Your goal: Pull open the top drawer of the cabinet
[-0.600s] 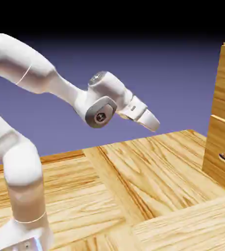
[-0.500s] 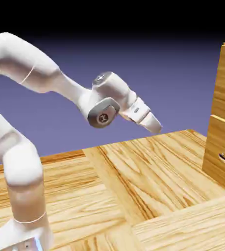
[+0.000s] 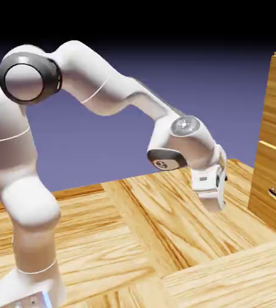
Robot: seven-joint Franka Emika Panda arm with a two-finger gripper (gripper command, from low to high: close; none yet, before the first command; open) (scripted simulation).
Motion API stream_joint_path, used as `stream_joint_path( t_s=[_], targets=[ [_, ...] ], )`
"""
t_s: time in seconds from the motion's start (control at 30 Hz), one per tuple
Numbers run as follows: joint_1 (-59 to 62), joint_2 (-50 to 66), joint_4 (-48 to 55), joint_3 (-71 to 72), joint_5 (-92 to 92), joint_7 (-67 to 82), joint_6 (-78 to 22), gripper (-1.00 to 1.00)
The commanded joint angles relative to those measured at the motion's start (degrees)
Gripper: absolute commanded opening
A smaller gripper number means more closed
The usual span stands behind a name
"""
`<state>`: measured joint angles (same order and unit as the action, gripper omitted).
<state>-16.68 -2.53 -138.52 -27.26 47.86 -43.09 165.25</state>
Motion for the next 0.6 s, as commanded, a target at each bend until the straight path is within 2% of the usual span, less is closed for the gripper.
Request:
stream_joint_path(
  t_s=[0.0, 0.57],
  targets=[
    [-0.94, 1.57, 1.17, -1.42, 2.50, -0.03, -0.46, 0.00],
    [-15.19, 28.23, 21.07, -25.55, 44.86, -0.59, -8.21, 0.00]
  ],
)
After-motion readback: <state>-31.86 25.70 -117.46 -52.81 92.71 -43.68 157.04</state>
